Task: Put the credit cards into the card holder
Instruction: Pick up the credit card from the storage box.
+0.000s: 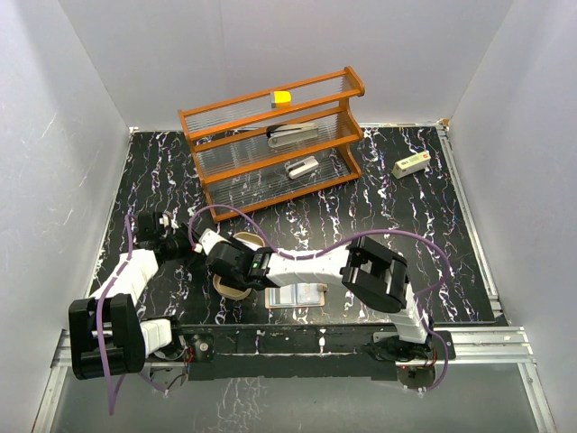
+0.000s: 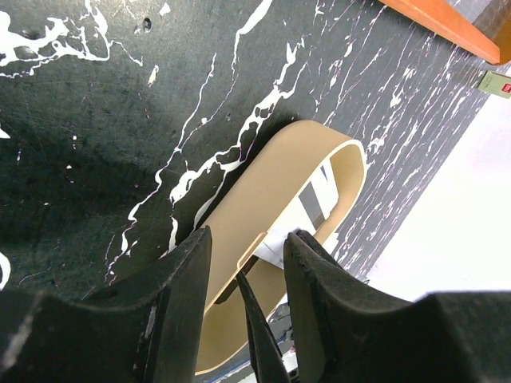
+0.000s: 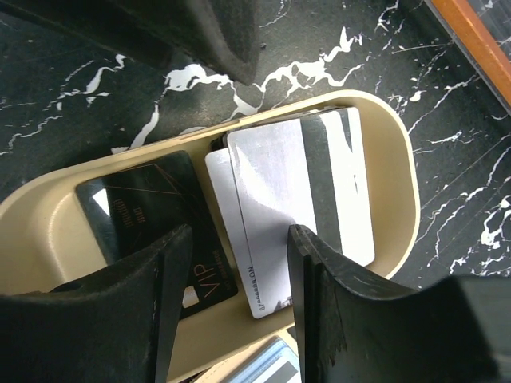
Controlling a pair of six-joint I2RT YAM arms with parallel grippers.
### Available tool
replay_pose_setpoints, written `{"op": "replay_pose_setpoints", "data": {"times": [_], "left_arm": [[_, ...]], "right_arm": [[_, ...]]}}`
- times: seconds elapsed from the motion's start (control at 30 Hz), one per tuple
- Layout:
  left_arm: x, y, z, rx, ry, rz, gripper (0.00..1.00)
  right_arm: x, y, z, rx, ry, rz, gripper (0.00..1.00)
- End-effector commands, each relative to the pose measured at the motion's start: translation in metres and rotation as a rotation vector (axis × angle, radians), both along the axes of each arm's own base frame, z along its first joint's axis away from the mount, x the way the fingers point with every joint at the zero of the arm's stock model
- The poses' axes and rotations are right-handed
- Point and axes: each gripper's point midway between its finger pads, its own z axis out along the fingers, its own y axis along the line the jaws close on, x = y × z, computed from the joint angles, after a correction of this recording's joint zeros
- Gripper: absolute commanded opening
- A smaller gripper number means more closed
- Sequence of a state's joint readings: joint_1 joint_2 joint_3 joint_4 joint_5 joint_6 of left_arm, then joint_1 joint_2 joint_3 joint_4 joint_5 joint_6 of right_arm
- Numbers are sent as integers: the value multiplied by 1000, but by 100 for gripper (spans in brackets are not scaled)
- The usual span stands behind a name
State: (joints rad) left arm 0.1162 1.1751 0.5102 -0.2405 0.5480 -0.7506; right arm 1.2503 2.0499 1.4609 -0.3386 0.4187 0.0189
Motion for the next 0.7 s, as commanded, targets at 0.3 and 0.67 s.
{"op": "replay_pose_setpoints", "data": {"times": [0.3, 0.67], "left_arm": [[-5, -4, -1, -26, 13, -18, 40], [-5, -4, -1, -28, 12, -19, 40]], "right_arm": [[-25, 14, 36, 104, 54, 19, 45], [-9, 12, 35, 43, -37, 9, 55]]}}
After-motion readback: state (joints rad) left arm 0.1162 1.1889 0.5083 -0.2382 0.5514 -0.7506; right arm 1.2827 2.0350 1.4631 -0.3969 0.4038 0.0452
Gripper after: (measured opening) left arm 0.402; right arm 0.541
